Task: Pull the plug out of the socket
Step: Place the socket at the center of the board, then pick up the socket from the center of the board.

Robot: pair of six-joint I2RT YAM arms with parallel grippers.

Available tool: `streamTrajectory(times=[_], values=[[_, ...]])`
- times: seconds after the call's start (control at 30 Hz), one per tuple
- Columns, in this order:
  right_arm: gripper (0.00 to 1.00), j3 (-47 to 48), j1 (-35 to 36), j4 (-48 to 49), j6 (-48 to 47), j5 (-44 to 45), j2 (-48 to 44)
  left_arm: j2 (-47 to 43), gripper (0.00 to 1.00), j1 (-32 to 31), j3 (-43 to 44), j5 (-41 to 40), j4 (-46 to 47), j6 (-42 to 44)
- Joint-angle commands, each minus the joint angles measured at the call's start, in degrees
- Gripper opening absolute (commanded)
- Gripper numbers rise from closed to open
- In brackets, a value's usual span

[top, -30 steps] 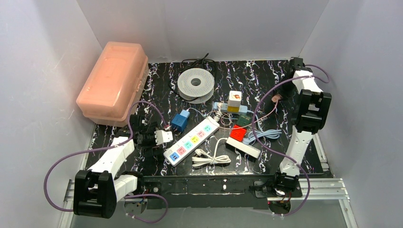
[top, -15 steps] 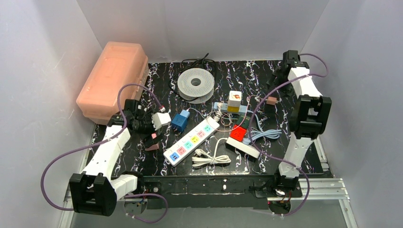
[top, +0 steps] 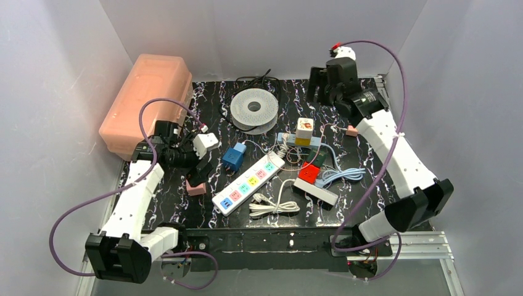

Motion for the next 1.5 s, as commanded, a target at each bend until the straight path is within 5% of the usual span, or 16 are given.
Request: streamTrajectory(times=[0.0,0.23,0.63,1.0,1.47], values=[[0.88,-2.15,3.88,-0.45,-2.82,4.96,-5.04,-1.01,0.98,-0.74,-0.59,7.77,-4.26,-4.35],[0.89,-8.47,5.58,2.34,-1.32,3.18,-14.4,14.11,0.98,-11.8,6.92,-8.98,-5.34,-15.59],[0.9,-14.29,7.29,2.8,0.01,3.84,-20.18,31.25,0.98,-16.46,21.19,-28.12,-7.4,-36.87],[0.91,-15.99,7.58,5.29,0.68,2.66,-21.19,37.08,0.98,-21.79,21.93,-33.1,-6.91,-40.8],[0.92,-17.67,7.59,6.42,1.33,1.74,-21.41,41.53,0.98,-22.26,22.66,-28.6,-4.04,-46.58]])
